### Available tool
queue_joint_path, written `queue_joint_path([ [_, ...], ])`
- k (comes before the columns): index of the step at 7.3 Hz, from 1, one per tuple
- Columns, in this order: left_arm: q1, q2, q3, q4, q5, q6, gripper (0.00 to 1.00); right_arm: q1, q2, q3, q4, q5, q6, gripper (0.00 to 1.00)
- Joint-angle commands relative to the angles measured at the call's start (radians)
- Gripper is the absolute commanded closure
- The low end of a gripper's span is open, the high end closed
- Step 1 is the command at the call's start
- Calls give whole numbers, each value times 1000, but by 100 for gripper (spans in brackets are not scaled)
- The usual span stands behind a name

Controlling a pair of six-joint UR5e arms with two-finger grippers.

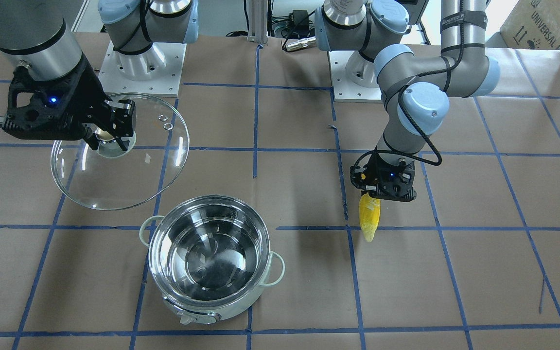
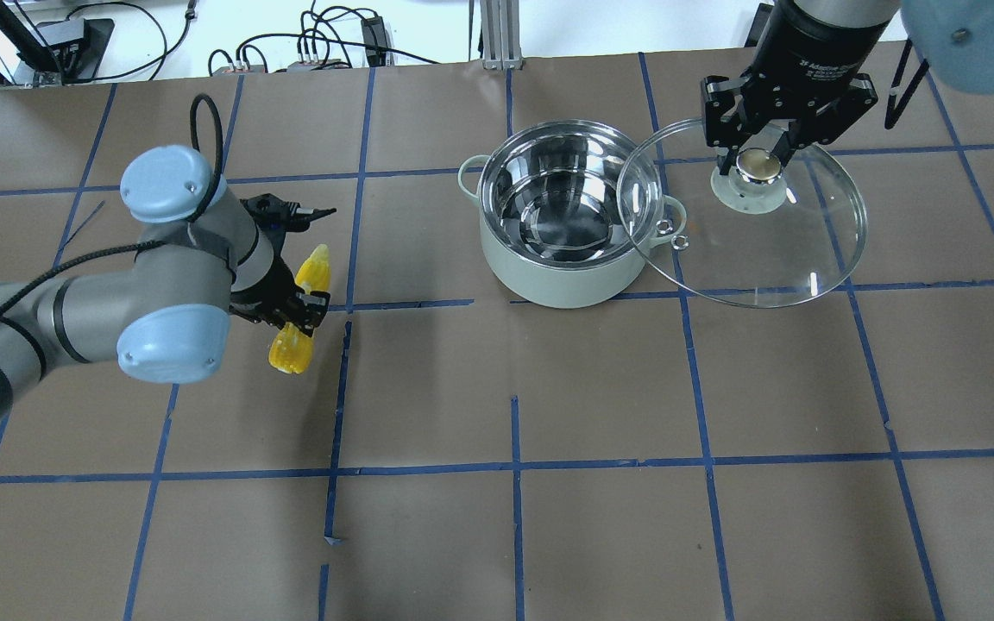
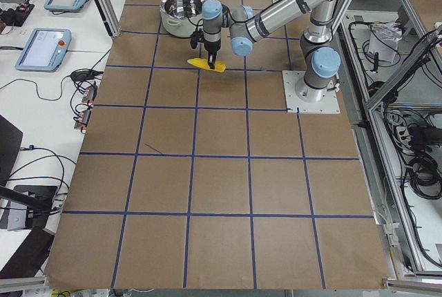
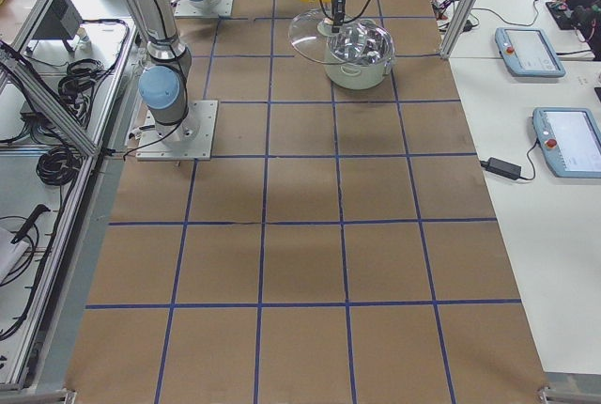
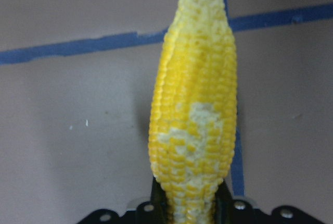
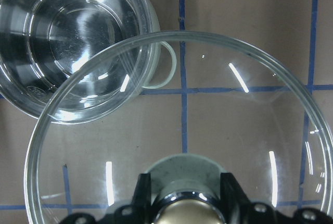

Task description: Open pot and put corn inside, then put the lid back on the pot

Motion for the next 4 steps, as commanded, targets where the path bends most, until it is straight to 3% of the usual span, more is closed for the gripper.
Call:
queue_joint_path([
  [1,-24,-9,275,-259,-93,-77,80,0,-4,4,1,0,0,69],
  [4,-216,-110,486,-314,-100,-361,79,-3,2,6,-6,11,0,69],
])
